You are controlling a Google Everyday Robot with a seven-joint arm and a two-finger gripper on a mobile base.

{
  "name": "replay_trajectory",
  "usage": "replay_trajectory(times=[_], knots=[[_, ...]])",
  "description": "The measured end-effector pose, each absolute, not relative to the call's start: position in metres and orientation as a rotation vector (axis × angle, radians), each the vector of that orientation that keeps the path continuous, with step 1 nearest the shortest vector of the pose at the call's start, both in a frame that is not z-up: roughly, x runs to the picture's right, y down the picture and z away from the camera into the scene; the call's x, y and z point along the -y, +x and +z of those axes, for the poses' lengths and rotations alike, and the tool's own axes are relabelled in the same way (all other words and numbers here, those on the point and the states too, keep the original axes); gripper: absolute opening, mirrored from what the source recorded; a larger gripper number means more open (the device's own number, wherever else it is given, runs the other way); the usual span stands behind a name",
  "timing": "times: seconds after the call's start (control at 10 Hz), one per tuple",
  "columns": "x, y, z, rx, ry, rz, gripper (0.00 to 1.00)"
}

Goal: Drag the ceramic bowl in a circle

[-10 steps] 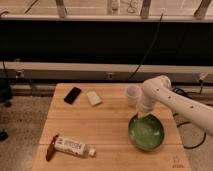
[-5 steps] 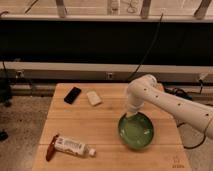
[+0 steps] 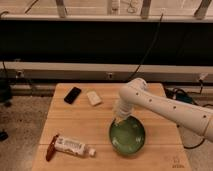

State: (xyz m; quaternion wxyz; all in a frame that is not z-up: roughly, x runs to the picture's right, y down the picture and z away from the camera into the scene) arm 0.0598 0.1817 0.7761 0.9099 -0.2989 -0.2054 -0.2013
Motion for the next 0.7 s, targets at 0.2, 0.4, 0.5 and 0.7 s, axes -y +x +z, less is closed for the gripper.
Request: replay_trajectory(times=[0.2,0.4,0.5,0.7], knots=[[-0.199,0.063,0.757,0.443,-0.627,-0.417,0.0],[-0.21,0.082,0.748,0.433,-0.638,-0.391,0.0],[-0.213,0.097,0.745,0.415,-0.643,-0.374,0.0],[-0.216,0.125,0.747,0.371,-0.652,-0.342,0.0]])
